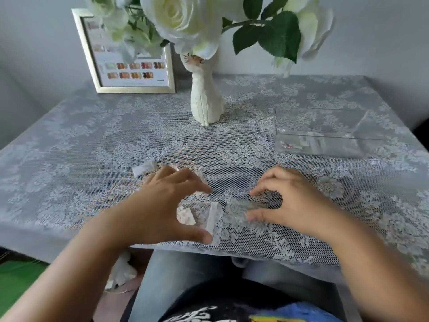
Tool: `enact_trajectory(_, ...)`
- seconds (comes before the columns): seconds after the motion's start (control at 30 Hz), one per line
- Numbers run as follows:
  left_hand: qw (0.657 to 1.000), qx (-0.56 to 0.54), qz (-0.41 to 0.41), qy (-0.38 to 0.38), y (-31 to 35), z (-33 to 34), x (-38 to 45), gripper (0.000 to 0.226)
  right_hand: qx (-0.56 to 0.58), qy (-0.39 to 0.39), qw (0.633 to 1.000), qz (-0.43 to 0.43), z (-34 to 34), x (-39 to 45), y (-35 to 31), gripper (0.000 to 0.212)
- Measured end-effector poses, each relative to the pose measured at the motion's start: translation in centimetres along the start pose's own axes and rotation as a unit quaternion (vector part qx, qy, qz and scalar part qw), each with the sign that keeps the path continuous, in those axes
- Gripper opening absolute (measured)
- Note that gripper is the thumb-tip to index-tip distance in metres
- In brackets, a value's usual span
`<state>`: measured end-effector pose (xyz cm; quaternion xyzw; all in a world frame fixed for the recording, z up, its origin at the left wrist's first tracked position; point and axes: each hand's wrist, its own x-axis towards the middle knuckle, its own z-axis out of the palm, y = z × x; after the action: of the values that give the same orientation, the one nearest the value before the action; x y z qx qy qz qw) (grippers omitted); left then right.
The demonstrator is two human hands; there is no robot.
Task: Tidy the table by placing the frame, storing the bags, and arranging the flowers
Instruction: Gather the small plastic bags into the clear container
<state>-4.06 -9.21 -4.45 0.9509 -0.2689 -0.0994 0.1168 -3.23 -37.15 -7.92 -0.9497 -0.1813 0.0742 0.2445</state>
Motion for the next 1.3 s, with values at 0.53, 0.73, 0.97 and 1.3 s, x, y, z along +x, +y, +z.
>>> enact_trajectory(0.53,0.996,-0.078,0.015,0.029,-1.0,1.0,-0.1,0.051,0.021,0.060,0.998,-0.016,1.2,-0.7,-0.4,0.032)
enact_trajectory(0.73,0.979,-0.186,0.061,0.063,-0.3,-0.1,0.9,0.021,0.114,0.097,0.987,-0.052,1.0,-0.9,0.1,0.017)
enact_trajectory(0.97,0.970,-0.157,0.160,0.095,3.7,-2.3,6.5,0.024,0.096,0.209,0.973,-0.031,-3.0,-0.9,4.3,0.023)
enact_trajectory(1.3,0.961,-0.101,0.220,0.131,9.6,-4.2,16.7,0.049,0.024,0.359,0.928,0.094,-11.4,1.2,13.1,0.036)
